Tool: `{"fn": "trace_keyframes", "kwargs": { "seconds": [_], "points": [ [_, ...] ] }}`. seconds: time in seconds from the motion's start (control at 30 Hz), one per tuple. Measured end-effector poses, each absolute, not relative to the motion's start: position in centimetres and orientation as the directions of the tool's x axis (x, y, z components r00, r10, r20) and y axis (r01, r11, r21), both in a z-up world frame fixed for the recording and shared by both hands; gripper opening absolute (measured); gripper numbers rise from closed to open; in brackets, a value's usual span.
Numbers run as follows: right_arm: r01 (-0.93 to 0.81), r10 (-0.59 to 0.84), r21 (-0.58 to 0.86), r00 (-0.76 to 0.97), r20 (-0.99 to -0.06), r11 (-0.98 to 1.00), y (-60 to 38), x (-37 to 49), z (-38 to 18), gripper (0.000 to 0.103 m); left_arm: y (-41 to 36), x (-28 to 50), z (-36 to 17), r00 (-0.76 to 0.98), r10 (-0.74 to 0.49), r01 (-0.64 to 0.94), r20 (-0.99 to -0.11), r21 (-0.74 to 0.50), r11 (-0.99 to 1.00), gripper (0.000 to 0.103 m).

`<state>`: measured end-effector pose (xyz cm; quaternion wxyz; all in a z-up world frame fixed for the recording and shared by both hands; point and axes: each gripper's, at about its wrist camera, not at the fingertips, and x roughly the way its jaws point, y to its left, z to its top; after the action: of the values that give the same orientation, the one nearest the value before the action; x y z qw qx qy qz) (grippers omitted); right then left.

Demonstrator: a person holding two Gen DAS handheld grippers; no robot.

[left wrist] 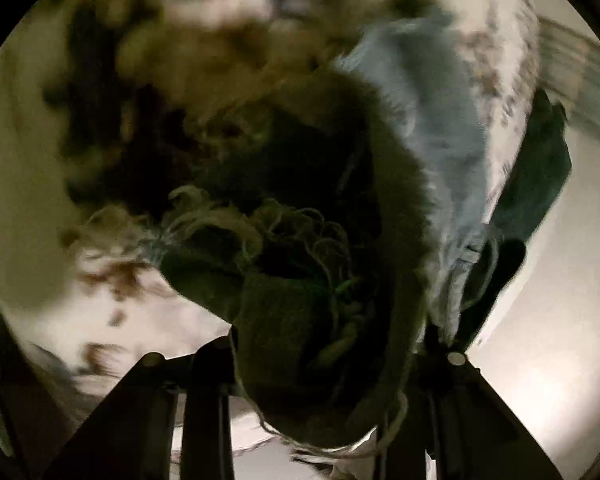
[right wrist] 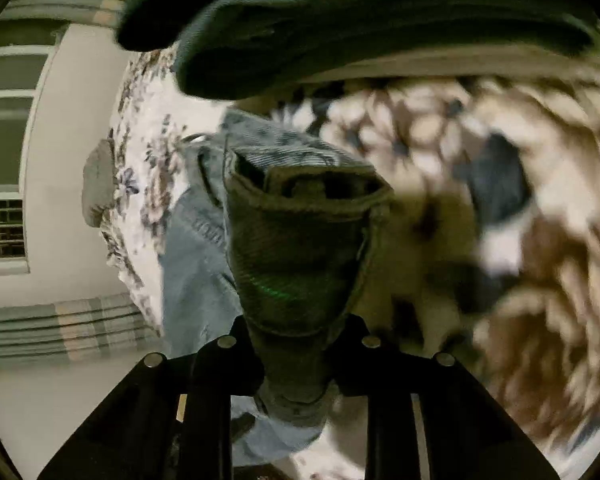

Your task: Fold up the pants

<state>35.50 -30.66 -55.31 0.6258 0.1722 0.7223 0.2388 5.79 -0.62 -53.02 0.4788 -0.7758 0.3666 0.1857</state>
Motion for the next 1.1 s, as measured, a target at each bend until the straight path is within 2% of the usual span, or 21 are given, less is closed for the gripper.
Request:
{"fn": "trace_keyframes", "kwargs": {
  "seconds": [0.13, 0.17, 0.2, 0.33, 0.37, 0.4, 0.43, 0.53, 0.57, 0.6, 0.63, 0.7, 0.73, 0.8, 0.87, 1.1],
  "points": [
    [0.030, 0.563, 0.567, -0.170, -0.809, 0.823, -33.0, 31.1, -54.8, 0.026, 1.3, 2.5, -50.9, 0.643, -0.364, -0.753, -0.673, -0.643, -0.141, 0.027],
    [0.017, 0.556, 0.564, -0.196, -0.808, 0.826, -33.2, 29.8, -55.2, 0.030, 1.6, 1.9, -51.2, 0.644, -0.359, -0.750, -0.675, -0.650, -0.124, 0.027],
    [0.010, 0.544, 0.555, -0.213, -0.811, 0.832, -33.2, 28.9, -55.8, 0.039, 1.5, 1.4, -52.1, 0.645, -0.368, -0.748, -0.669, -0.652, -0.124, 0.029],
    [0.057, 0.569, 0.568, -0.174, -0.804, 0.821, -35.0, 28.5, -57.6, 0.060, 0.5, 1.7, -56.5, 0.718, -0.395, -0.683, -0.574, -0.692, -0.235, 0.047],
    [0.072, 0.585, 0.581, -0.135, -0.800, 0.811, -35.9, 28.8, -57.7, 0.073, 0.1, 1.7, -57.3, 0.733, -0.391, -0.667, -0.556, -0.699, -0.259, 0.050],
    [0.091, 0.596, 0.589, -0.117, -0.795, 0.803, -36.4, 29.2, -58.0, 0.079, -0.2, 1.7, -57.7, 0.752, -0.379, -0.648, -0.539, -0.708, -0.281, 0.055],
    [0.130, 0.622, 0.609, -0.109, -0.775, 0.782, -37.0, 29.5, -58.7, 0.079, -0.5, 1.7, -57.9, 0.771, -0.357, -0.629, -0.528, -0.718, -0.296, 0.062],
    [0.183, 0.645, 0.621, -0.123, -0.754, 0.762, -37.2, 29.7, -60.5, 0.081, -1.3, 2.0, -57.2, 0.766, -0.331, -0.638, -0.551, -0.715, -0.286, 0.064],
    [0.170, 0.639, 0.618, -0.117, -0.760, 0.767, -37.1, 29.5, -60.4, 0.081, -1.6, 2.2, -56.8, 0.756, -0.325, -0.650, -0.568, -0.711, -0.270, 0.064],
    [0.157, 0.632, 0.614, -0.110, -0.767, 0.773, -36.7, 29.1, -60.2, 0.077, -1.8, 1.5, -56.5, 0.751, -0.315, -0.657, -0.581, -0.708, -0.259, 0.059],
    [0.148, 0.637, 0.622, -0.095, -0.765, 0.769, -36.5, 28.8, -59.9, 0.069, -2.2, 1.2, -55.9, 0.733, -0.305, -0.676, -0.608, -0.699, -0.234, 0.039],
    [0.136, 0.618, 0.605, -0.088, -0.782, 0.785, -36.1, 28.0, -59.4, 0.046, -1.8, 1.4, -55.5, 0.730, -0.300, -0.679, -0.614, -0.701, -0.218, 0.030],
    [0.139, 0.621, 0.608, -0.087, -0.779, 0.782, -36.2, 27.6, -59.4, 0.042, -1.2, 1.6, -55.6, 0.723, -0.297, -0.686, -0.624, -0.699, -0.202, 0.027],
    [0.147, 0.620, 0.605, -0.083, -0.780, 0.782, -34.4, 27.0, -59.1, 0.034, -1.1, 1.8, -54.6, 0.709, -0.303, -0.696, -0.636, -0.702, -0.154, 0.026],
    [0.136, 0.616, 0.604, -0.076, -0.784, 0.785, -33.7, 27.0, -57.9, 0.031, -0.9, 2.0, -52.8, 0.688, -0.308, -0.709, -0.657, -0.699, -0.093, 0.025],
    [0.130, 0.661, 0.653, -0.037, -0.749, 0.746, -32.7, 28.7, -49.8, 0.027, 0.0, 3.1, -43.7, 0.686, -0.317, -0.676, -0.655, -0.735, 0.056, 0.024]
  ]
}}
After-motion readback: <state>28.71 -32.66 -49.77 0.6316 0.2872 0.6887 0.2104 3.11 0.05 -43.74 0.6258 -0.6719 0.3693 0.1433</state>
